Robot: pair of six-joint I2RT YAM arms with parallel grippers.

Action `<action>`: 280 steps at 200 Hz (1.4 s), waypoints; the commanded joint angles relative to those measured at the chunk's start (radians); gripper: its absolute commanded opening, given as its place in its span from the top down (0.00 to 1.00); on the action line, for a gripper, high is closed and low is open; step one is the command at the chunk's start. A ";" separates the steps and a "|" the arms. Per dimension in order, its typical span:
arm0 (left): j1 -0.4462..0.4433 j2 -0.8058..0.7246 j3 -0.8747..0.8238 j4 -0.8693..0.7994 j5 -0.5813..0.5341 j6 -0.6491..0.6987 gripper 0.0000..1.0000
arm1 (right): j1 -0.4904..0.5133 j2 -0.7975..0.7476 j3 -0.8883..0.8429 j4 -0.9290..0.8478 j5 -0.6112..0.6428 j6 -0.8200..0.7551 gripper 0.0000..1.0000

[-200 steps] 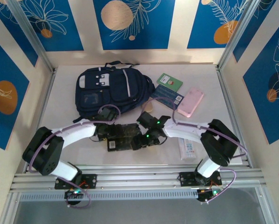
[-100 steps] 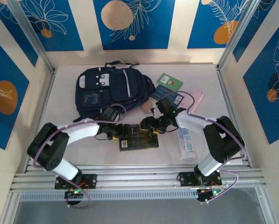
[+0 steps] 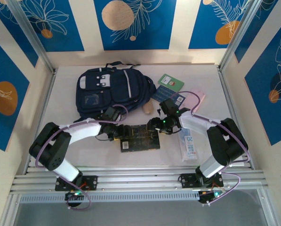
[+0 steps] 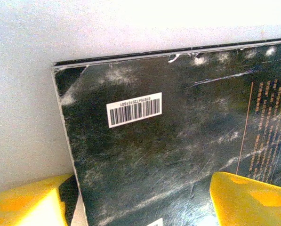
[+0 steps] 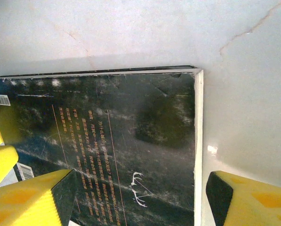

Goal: Pack the student bag

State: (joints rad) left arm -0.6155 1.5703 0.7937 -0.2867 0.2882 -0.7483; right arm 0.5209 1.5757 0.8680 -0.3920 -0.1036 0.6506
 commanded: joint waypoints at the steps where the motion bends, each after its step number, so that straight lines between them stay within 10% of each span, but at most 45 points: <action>1: -0.017 0.045 0.019 0.070 0.066 0.023 0.27 | -0.004 0.028 -0.012 0.040 -0.091 -0.015 0.28; 203: -0.027 0.033 0.006 0.059 0.068 0.012 0.33 | -0.068 -0.049 -0.234 0.237 -0.404 0.112 0.45; 280: -0.029 0.035 0.014 0.044 0.068 0.006 0.35 | -0.059 -0.108 -0.242 0.203 -0.398 0.117 0.68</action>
State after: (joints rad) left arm -0.6155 1.5871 0.8162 -0.3225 0.2798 -0.7452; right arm 0.4442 1.5253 0.6155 -0.1226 -0.4889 0.7849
